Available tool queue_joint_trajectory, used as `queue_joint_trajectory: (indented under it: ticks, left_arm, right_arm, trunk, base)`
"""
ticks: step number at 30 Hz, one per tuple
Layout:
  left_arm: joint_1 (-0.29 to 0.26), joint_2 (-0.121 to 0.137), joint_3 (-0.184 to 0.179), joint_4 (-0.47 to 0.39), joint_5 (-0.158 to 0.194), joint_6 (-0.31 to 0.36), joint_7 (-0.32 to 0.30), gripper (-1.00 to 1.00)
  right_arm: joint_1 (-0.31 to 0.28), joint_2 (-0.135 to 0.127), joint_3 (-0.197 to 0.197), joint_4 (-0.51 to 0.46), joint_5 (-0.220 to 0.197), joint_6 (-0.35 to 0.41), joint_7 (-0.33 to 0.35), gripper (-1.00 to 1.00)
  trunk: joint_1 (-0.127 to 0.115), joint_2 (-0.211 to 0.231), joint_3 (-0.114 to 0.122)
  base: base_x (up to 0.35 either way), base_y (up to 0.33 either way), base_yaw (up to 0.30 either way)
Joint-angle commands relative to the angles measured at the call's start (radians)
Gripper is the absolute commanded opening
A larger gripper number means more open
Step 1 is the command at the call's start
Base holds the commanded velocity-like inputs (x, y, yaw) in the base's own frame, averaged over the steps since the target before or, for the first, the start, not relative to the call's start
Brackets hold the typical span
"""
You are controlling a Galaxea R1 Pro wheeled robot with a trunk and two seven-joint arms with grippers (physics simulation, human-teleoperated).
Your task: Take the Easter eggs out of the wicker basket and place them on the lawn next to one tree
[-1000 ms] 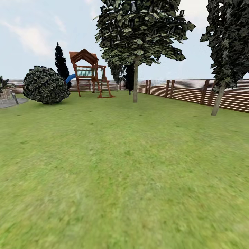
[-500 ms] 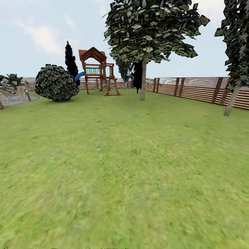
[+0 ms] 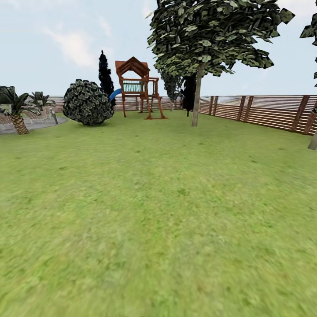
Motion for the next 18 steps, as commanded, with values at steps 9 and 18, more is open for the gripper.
queue_joint_trajectory:
  ticks: [9, 18]
  left_arm:
    - [0.0, 0.0, 0.001, -0.001, 0.001, -0.001, 0.0, 1.0]
    - [0.0, 0.0, 0.001, -0.001, 0.001, -0.001, 0.0, 1.0]
  right_arm:
    - [-0.001, -0.001, 0.001, 0.001, 0.0, -0.003, 0.0, 1.0]
    - [-0.001, 0.0, 0.001, 0.001, 0.0, -0.003, 0.0, 1.0]
  trunk:
    - [0.0, 0.0, -0.011]
    - [0.0, 0.0, -0.022]
  base:
    - [0.0, 0.0, 0.203]
    - [0.0, 0.0, 0.204]
